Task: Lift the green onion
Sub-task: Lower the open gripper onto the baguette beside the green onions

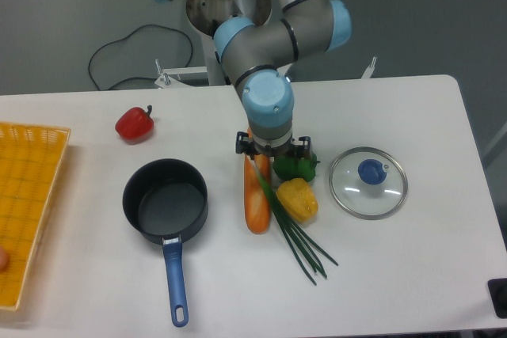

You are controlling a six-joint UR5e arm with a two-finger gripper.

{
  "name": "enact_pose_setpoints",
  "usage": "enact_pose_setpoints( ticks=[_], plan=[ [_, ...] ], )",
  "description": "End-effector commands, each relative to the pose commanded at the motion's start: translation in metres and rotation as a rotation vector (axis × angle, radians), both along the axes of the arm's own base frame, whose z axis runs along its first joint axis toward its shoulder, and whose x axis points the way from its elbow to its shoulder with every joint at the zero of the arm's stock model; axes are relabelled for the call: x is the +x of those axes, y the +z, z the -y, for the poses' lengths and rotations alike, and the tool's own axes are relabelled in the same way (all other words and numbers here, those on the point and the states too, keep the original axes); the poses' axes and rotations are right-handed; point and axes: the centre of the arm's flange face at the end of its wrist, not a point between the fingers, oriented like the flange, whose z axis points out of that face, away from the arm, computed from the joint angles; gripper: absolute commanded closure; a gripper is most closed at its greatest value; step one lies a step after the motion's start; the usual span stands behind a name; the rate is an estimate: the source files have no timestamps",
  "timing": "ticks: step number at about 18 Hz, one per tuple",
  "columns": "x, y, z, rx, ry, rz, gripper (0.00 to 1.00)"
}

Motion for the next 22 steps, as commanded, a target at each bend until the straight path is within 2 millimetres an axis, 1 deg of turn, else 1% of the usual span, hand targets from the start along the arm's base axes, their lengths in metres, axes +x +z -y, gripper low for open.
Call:
enact_pose_setpoints(
  ticks=[4,6,7,9,12,15,17,22],
  plan=[
    [0.005,-0.002,0.002,-0.031,0.061,0.018,0.00],
    [0.013,-0.004,-0.002,-0.047,0.061,0.032,0.00],
    [0.014,-0.005,-0.002,-0.048,0.071,0.034,0.00],
    [0.021,-0.007,-0.007,-0.048,0.089,0.033,0.00],
    [0.026,-0.009,-0.015,-0.040,0.097,0.033,0.00],
    [0.035,-0.017,-0.022,-0.046,0.088,0.044,0.00],
    [0.036,-0.025,-0.024,-0.055,0.083,0.050,0.01],
    [0.039,-0.029,-0.027,-0.059,0.069,0.056,0.04]
  ],
)
